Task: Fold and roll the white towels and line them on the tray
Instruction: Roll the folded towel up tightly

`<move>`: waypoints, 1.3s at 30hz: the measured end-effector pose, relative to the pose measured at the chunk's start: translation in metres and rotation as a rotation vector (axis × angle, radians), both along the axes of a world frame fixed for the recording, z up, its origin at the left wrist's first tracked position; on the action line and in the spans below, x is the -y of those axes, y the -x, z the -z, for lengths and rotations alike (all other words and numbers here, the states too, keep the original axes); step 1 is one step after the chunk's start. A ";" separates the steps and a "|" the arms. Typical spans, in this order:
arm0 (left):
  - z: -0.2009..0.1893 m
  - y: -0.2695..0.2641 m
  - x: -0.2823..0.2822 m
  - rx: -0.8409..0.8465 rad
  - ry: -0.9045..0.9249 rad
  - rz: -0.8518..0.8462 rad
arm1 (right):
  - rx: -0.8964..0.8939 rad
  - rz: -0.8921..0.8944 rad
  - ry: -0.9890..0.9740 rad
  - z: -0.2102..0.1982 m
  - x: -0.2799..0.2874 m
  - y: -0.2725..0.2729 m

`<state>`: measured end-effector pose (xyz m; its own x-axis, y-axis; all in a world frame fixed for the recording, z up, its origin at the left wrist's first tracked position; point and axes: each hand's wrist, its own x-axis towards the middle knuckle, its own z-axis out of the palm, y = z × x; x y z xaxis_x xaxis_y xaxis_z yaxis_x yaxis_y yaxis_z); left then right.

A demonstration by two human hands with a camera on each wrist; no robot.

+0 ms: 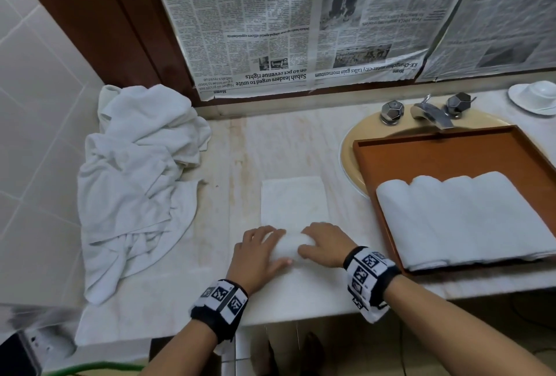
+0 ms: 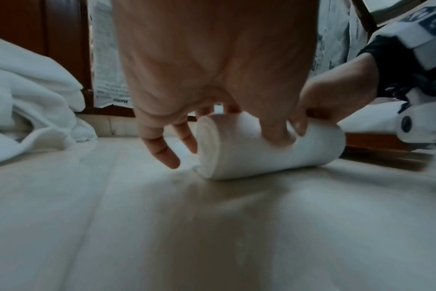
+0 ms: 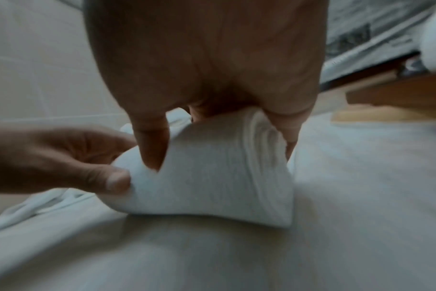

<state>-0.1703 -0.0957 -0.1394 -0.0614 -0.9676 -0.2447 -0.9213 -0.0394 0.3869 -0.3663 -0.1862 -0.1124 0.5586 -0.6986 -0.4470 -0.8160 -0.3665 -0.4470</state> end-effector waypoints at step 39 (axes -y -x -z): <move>0.004 0.002 -0.003 -0.008 -0.046 -0.037 | -0.144 -0.186 0.106 -0.004 0.005 -0.002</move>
<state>-0.1726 -0.0925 -0.1429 -0.0275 -0.9571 -0.2886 -0.9156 -0.0917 0.3914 -0.3641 -0.1914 -0.1082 0.6179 -0.6369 -0.4611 -0.7825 -0.5550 -0.2821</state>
